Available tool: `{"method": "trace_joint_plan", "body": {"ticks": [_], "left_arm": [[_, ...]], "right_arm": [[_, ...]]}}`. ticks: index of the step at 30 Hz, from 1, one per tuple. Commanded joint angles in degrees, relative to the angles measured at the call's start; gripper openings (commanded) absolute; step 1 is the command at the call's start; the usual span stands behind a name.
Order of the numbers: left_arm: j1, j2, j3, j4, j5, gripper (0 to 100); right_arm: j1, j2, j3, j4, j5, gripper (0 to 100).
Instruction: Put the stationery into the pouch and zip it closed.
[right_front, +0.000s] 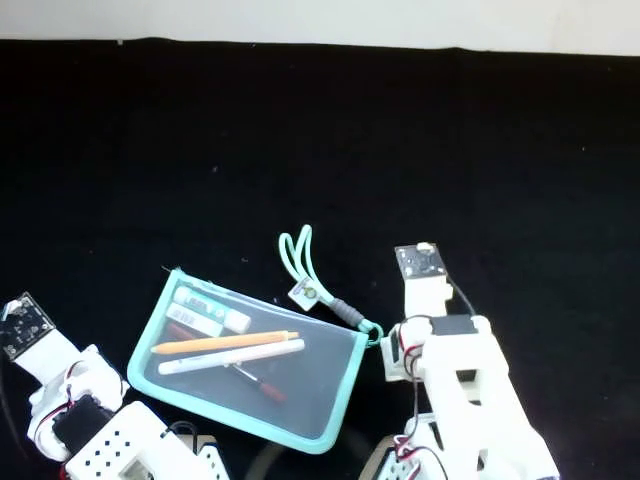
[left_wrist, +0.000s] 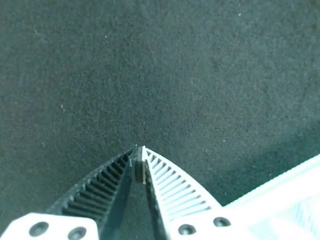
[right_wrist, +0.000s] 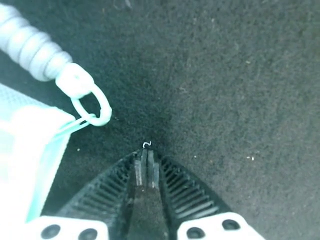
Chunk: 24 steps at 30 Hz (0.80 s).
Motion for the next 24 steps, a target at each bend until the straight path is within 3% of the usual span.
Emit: {"method": "trace_joint_plan", "body": {"ticks": [1, 24], "left_arm": [[-0.22, -0.40, 1.01, 0.35, -0.53, 1], [-0.66, -0.48, 1.27, 0.26, -0.44, 1]], "right_arm": [[0.40, 0.13, 5.41, -3.30, 0.35, 0.6], [0.40, -1.63, 5.32, -3.12, 0.44, 0.6]]}}
